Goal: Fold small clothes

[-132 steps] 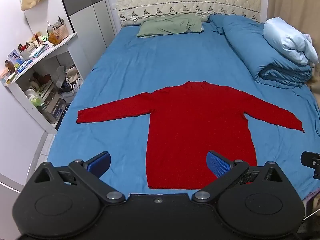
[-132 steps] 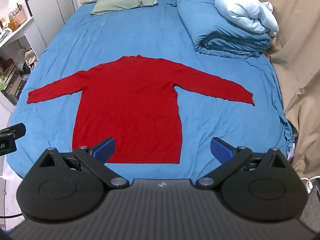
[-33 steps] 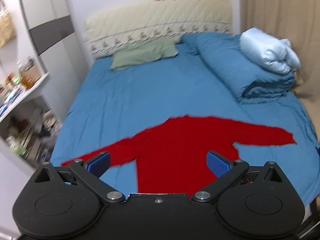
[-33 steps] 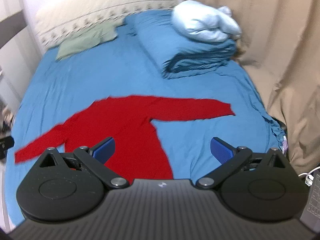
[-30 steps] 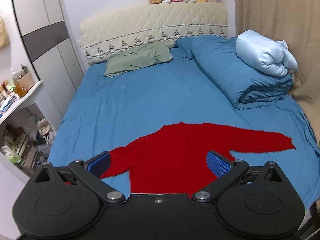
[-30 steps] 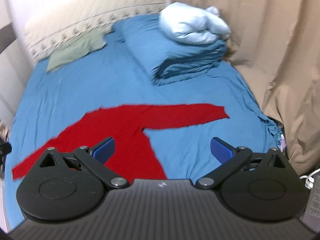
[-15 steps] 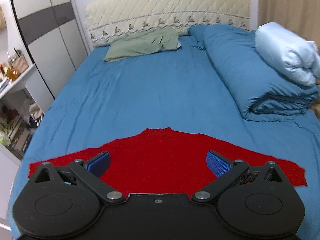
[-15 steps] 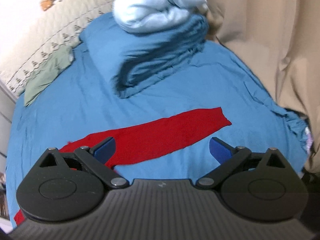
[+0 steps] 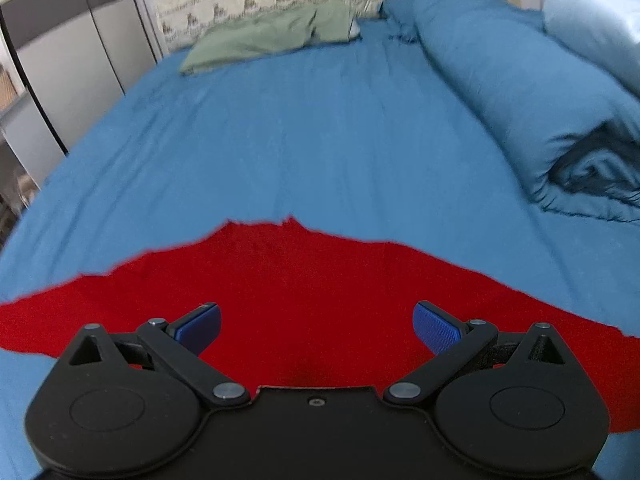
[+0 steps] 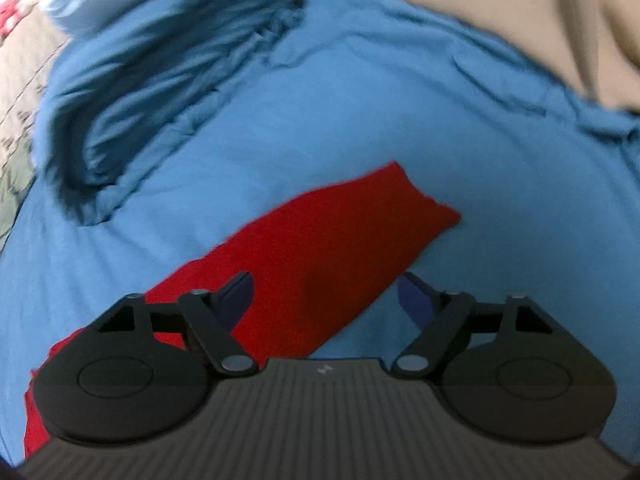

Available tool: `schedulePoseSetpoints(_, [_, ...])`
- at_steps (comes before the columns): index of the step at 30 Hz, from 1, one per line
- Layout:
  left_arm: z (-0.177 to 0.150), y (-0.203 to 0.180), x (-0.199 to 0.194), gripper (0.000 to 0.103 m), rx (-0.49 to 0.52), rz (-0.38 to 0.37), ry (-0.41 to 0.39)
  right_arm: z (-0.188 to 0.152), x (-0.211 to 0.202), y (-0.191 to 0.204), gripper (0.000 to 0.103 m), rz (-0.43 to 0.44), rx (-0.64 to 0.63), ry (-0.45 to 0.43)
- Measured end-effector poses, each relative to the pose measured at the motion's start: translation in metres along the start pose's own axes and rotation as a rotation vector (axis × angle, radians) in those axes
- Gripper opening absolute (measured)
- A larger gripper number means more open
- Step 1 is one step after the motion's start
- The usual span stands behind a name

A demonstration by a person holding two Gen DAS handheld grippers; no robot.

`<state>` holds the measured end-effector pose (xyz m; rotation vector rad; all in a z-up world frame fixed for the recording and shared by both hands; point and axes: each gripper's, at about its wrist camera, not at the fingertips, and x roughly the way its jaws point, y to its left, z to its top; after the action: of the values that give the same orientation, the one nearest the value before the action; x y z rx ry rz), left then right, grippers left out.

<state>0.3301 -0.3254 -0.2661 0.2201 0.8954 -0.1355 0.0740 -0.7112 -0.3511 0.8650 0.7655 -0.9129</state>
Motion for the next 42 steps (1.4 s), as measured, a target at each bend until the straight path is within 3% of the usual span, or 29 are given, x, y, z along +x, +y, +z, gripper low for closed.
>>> schedulePoseSetpoints(7, [-0.025, 0.008, 0.072, 0.103, 0.005, 0.009, 0.091, -0.018, 0.025, -0.015, 0.066, -0.04, 0.075, -0.076])
schedulePoseSetpoints(9, [-0.03, 0.014, 0.087, 0.103, 0.01, 0.012, 0.109, -0.018, 0.026, -0.015, 0.041, -0.063, 0.079, -0.098])
schedulePoseSetpoints(12, [-0.036, 0.023, 0.104, 0.103, 0.015, 0.013, 0.137, -0.015, 0.026, -0.012, 0.023, -0.085, 0.069, -0.119])
schedulePoseSetpoints(16, [-0.041, 0.032, 0.12, 0.103, 0.024, 0.005, 0.16, -0.011, 0.013, 0.006, 0.021, -0.084, 0.018, -0.175])
schedulePoseSetpoints(19, [-0.039, 0.041, 0.125, 0.103, 0.017, -0.015, 0.162, -0.01, -0.008, 0.032, 0.02, -0.036, -0.014, -0.231])
schedulePoseSetpoints(23, [-0.029, 0.064, 0.117, 0.103, -0.005, -0.035, 0.138, -0.014, -0.04, 0.093, 0.02, 0.103, -0.1, -0.294])
schedulePoseSetpoints(26, [-0.019, 0.092, 0.103, 0.103, -0.031, -0.035, 0.103, -0.03, -0.068, 0.159, 0.02, 0.266, -0.201, -0.326])
schedulePoseSetpoints(29, [-0.012, 0.132, 0.084, 0.103, -0.068, -0.006, 0.058, -0.064, -0.098, 0.233, 0.02, 0.464, -0.335, -0.329])
schedulePoseSetpoints(32, [-0.014, 0.173, 0.071, 0.103, -0.097, 0.035, 0.027, -0.122, -0.117, 0.302, 0.02, 0.661, -0.491, -0.286])
schedulePoseSetpoints(34, [-0.02, 0.2, 0.066, 0.103, -0.116, 0.069, 0.017, -0.174, -0.116, 0.342, 0.02, 0.748, -0.61, -0.235])
schedulePoseSetpoints(37, [-0.035, 0.236, 0.068, 0.103, -0.161, 0.107, 0.037, -0.253, -0.092, 0.381, 0.02, 0.793, -0.771, -0.116])
schedulePoseSetpoints(40, [-0.054, 0.265, 0.075, 0.103, -0.228, 0.11, 0.074, -0.323, -0.06, 0.395, 0.02, 0.74, -0.939, -0.029])
schedulePoseSetpoints(42, [-0.065, 0.276, 0.079, 0.103, -0.254, 0.106, 0.091, -0.35, -0.047, 0.392, 0.02, 0.72, -1.0, 0.009])
